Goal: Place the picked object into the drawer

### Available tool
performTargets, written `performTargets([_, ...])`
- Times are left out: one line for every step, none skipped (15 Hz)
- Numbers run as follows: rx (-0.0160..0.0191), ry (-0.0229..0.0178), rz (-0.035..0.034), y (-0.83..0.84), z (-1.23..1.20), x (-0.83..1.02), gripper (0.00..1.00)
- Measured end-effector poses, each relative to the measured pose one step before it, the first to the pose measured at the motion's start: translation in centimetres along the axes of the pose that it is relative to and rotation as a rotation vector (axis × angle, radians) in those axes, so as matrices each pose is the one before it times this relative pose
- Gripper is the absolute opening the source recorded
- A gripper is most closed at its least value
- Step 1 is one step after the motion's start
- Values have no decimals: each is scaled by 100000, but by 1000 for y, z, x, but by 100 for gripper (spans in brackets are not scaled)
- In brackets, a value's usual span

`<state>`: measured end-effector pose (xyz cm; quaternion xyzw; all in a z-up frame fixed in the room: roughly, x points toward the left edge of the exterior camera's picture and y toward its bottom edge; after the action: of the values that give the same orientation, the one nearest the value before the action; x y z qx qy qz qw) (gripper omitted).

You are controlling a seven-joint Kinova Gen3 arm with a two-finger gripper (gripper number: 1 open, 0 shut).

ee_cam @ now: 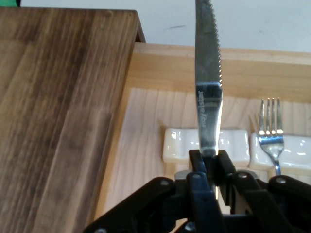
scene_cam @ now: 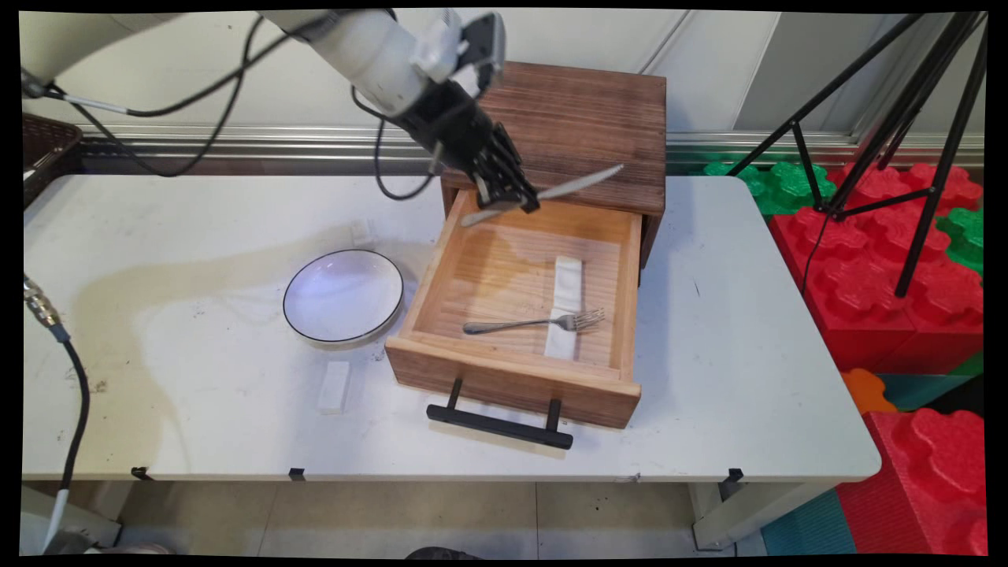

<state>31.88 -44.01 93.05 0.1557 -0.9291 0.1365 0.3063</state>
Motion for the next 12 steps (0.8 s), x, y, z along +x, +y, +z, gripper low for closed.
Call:
performTargets([-167, -465, -58, 13, 865, 51, 0])
performTargets([-284, -600, -90, 2, 1018, 21, 0])
performTargets([-290, -546, -128, -4, 931, 11, 0])
performTargets([-500, -1075, -217, -2, 1300, -101, 0])
performTargets([-205, -797, -214, -12, 713, -150, 0])
performTargets([-232, -956, -267, -15, 815, -209, 0])
performTargets([-180, -922, -235, -24, 765, -214, 0])
performTargets([-163, -685, -143, -9, 637, -169, 0])
performTargets([-234, -769, -64, -19, 732, -183, 0])
performTargets([-204, -561, -26, -17, 513, -109, 0])
performTargets([-104, -613, -45, -33, 453, -159, 0])
performTargets([-124, -816, -31, -47, 575, -218, 0])
